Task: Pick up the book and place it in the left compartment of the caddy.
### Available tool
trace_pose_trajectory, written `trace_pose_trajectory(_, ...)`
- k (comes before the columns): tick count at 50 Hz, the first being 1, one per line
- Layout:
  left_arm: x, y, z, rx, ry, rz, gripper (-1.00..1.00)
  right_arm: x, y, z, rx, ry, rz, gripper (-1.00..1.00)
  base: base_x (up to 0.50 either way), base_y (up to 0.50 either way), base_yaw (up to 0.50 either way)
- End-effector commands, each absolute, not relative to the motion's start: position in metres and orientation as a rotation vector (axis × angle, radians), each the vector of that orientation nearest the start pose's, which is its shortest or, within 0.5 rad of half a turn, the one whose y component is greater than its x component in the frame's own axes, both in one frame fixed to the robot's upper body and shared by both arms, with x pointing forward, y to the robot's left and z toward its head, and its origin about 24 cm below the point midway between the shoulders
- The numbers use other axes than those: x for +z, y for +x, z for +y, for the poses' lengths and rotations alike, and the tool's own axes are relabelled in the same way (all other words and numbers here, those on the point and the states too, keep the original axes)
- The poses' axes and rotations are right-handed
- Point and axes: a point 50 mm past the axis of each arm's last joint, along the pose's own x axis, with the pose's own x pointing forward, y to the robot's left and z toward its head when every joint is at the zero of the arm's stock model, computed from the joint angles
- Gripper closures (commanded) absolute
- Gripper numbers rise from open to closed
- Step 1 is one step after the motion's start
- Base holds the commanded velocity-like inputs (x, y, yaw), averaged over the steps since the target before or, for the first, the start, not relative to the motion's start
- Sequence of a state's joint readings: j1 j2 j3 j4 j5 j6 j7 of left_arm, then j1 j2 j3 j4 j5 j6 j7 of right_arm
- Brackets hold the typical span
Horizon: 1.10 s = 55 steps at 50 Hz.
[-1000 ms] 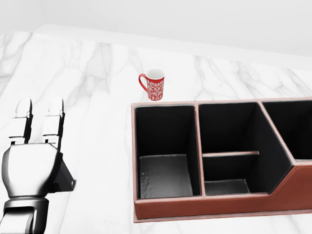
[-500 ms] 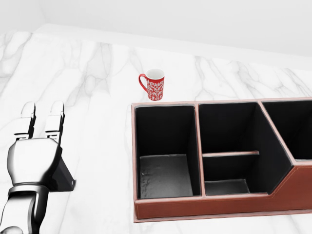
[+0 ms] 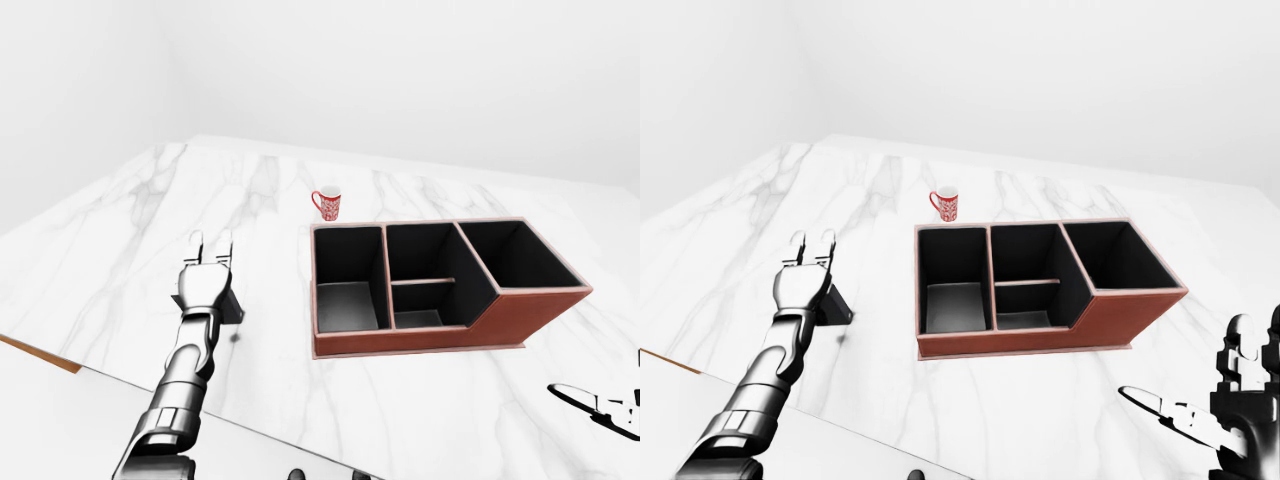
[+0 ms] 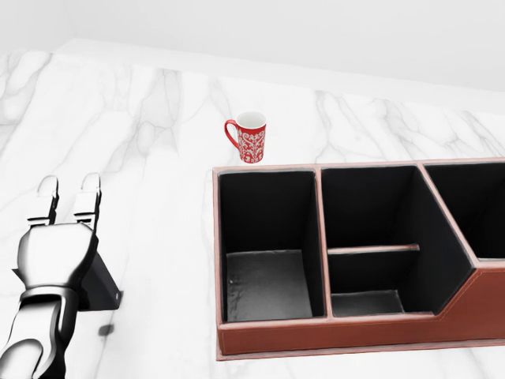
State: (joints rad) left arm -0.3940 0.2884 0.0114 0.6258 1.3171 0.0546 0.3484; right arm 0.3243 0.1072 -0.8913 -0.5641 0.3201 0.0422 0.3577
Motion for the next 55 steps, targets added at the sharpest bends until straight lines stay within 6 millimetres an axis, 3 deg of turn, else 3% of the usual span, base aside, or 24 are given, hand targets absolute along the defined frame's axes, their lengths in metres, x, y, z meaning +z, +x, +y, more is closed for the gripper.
trace_pose_trajectory(1,0.032,0.326,0.228,0.195,1.632,0.045,-1.00,0.112,0.100,-0.307,-0.536,-0.050,-0.277,-1.00,0.00,0.00,0.00)
trace_pose_trajectory(23,0.019,0.338,0.244,0.199,1.657,0.156,-1.00,0.113,0.100,-0.307,-0.535,-0.053,-0.278,-1.00,0.00,0.00,0.00)
trace_pose_trajectory(34,0.019,0.340,0.245,0.186,1.693,0.176,-1.00,0.111,0.100,-0.307,-0.536,-0.052,-0.276,-1.00,0.00,0.00,0.00)
trace_pose_trajectory(55,0.000,0.332,0.237,0.070,1.745,0.244,-1.00,0.111,0.100,-0.307,-0.539,-0.055,-0.274,-1.00,0.00,0.00,0.00)
